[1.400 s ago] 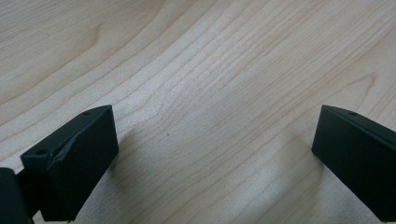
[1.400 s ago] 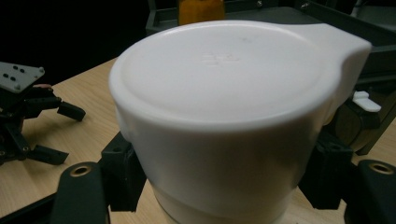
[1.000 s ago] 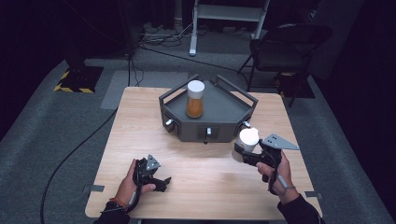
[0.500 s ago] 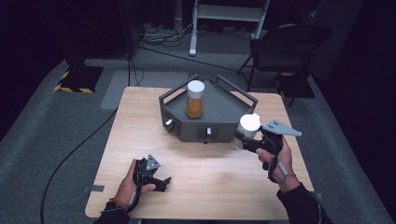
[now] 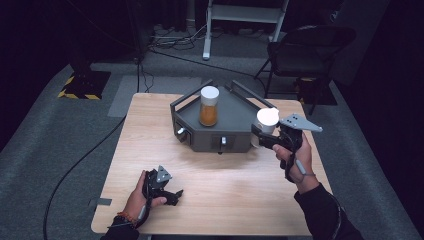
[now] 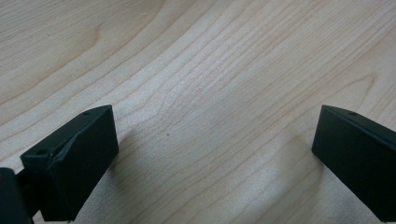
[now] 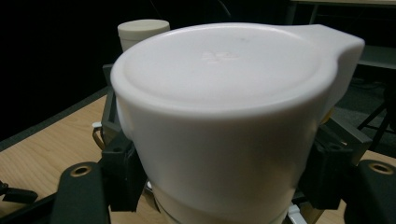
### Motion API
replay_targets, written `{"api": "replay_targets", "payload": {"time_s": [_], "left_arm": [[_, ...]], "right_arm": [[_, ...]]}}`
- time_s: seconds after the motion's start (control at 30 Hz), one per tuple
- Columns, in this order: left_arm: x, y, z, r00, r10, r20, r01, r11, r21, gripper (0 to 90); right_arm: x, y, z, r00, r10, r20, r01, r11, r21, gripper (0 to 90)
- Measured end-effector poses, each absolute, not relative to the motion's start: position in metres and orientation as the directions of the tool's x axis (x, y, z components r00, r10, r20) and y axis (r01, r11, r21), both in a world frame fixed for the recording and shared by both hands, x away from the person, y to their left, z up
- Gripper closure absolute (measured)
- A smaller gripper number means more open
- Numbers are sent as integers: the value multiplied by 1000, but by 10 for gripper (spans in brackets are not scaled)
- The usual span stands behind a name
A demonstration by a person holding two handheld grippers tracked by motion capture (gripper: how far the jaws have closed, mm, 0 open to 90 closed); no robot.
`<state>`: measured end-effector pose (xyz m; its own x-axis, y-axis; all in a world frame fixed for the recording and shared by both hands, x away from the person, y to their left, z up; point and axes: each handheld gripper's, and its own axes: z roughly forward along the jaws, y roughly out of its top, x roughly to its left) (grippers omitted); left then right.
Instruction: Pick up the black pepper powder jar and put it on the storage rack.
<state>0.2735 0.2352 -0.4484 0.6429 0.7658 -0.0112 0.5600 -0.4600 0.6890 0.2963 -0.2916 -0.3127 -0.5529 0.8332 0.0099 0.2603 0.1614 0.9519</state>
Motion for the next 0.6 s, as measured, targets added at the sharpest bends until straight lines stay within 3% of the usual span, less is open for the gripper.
{"api": "replay_targets", "payload": {"time_s": [0.6], "left_arm": [[273,235,-448,643,766,-12,561,-460,688,4]], "right_arm": [[328,-274,-304,-520,854,7,266,154,952,289]]}}
